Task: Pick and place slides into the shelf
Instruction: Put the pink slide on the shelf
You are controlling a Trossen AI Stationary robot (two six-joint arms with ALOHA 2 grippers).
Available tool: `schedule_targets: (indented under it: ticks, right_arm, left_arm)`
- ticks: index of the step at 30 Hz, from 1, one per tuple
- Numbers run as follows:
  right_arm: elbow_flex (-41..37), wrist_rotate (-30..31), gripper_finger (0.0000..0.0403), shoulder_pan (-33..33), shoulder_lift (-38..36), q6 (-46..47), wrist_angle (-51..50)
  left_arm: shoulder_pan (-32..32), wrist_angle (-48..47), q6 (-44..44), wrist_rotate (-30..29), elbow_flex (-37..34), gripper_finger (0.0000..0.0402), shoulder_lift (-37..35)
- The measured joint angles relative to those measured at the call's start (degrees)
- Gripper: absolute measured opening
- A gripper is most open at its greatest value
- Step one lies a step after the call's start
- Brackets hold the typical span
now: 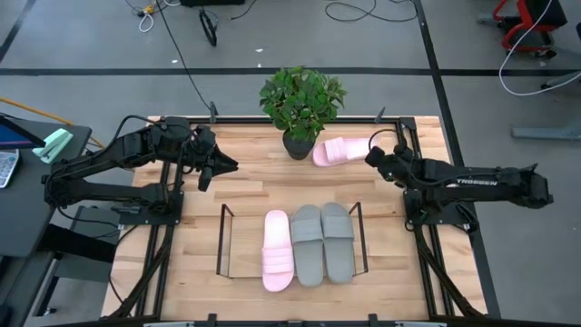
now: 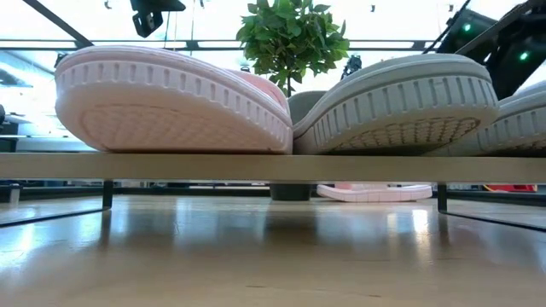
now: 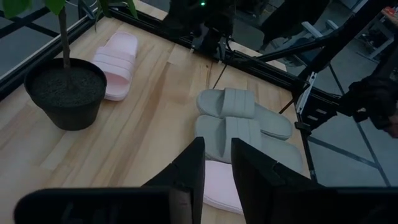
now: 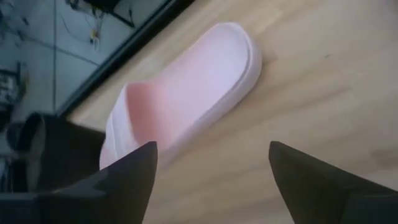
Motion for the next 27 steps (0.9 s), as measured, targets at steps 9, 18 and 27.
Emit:
schedule_targets:
  ticks: [9,18,27]
  right_arm:
    - [-6.92,-4.17,0.0298,-10.58,0.03,-4.94,11.63]
    - [-7.78,-9.55,0.0297,-17.69,2.21,-10.26,15.30]
    - [-7.76,-12.41,0.0297,-22.16,10.33,-11.15,23.00]
  left_arm:
    - [0.00,0.00,-0.43,0.00,0.00,0.0077,0.00]
    - [0.00,-0.02,-0.45,0.00,0.00,0.0083,0.00]
    - [0.00,-0.02,-0.43,0.00,0.00,0.0076,0.00]
